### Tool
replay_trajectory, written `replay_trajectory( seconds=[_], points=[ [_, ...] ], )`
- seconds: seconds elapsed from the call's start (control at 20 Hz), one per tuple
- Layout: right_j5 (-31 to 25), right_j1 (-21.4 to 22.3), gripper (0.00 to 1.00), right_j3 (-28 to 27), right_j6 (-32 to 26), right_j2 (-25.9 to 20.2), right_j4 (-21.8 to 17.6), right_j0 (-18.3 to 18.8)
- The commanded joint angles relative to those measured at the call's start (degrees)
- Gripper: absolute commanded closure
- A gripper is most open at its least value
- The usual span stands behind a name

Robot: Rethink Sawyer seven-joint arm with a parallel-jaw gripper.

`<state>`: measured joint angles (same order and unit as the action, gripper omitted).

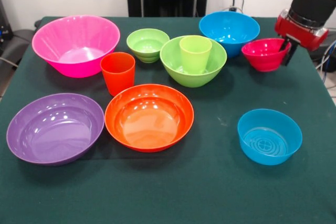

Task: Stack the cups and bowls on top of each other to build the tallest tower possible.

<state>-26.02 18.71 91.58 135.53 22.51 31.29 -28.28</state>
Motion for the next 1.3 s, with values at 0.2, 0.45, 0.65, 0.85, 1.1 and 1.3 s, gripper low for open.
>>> replay_trajectory(
  seconds=[0.2, 0.45, 0.65, 0.85, 1.1, 1.3],
  points=[
    [-20.26, 3.98, 1.00, -9.34, 6.71, 0.80, -4.99, 3.22],
    [-27.72, 2.00, 1.00, -17.30, 7.71, 6.41, -7.47, 4.75],
    [-28.30, 1.67, 1.00, -18.79, 6.37, 8.79, -9.37, 5.95],
    [-25.35, 2.50, 1.00, -16.66, 2.78, 8.15, -10.79, 7.99],
    [-22.69, 3.90, 1.00, -13.66, -0.11, 7.56, -12.54, 9.36],
    [-20.98, 4.92, 1.00, -12.42, -2.61, 6.45, -14.55, 11.06]
  ],
)
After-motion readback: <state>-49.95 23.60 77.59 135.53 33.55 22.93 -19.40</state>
